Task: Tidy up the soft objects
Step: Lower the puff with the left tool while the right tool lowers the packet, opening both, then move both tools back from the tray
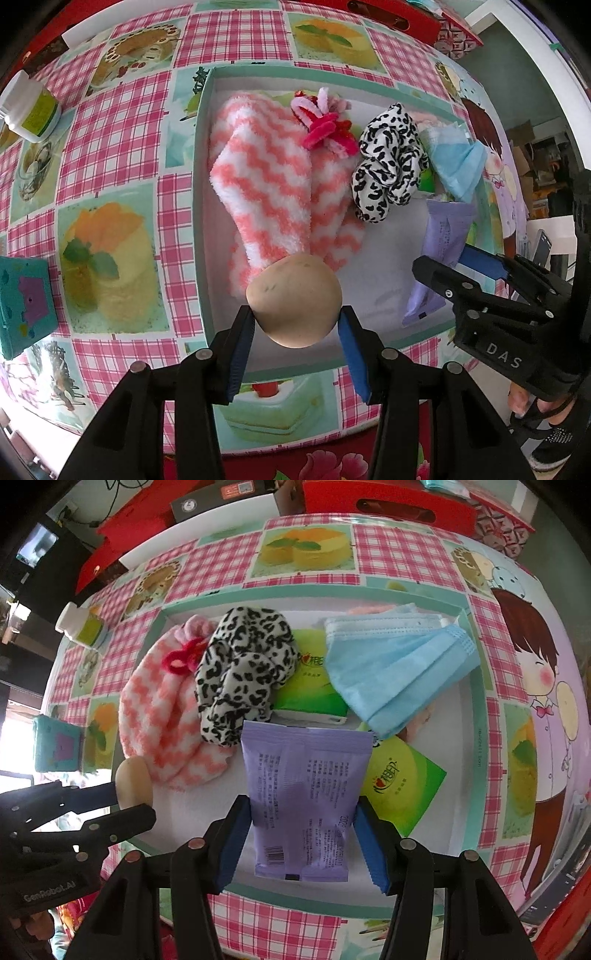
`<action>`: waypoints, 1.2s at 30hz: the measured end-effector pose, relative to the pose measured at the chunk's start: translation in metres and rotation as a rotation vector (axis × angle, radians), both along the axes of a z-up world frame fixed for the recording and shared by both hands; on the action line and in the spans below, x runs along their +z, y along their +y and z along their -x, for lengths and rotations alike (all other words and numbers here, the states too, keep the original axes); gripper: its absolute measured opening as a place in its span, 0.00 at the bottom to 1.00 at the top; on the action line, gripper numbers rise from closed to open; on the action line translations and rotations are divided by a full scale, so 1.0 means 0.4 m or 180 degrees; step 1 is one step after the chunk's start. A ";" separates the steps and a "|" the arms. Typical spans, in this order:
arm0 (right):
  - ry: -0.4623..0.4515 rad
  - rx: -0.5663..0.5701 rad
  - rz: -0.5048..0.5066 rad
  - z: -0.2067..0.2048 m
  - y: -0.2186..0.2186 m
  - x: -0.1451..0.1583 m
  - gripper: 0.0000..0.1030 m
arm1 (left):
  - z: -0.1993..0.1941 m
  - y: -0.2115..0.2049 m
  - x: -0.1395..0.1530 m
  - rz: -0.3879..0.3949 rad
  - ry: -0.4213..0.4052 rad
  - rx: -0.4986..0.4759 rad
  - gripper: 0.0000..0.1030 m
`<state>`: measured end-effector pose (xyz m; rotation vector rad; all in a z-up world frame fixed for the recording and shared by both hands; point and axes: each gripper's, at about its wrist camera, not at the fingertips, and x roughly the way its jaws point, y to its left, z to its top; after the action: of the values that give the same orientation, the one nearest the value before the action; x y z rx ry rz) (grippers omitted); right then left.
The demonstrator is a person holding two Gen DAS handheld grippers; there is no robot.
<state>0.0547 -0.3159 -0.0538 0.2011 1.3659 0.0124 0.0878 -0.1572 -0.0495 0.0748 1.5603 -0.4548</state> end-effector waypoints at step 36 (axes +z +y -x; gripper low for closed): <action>-0.0172 0.0069 0.0395 0.070 0.058 0.084 1.00 | 0.067 0.147 0.142 -0.0135 -0.0920 0.0041 0.93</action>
<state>0.0267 -0.2929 -0.0201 0.0813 1.3102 -0.0485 0.0608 -0.0985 0.0073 0.1562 1.2857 -0.3823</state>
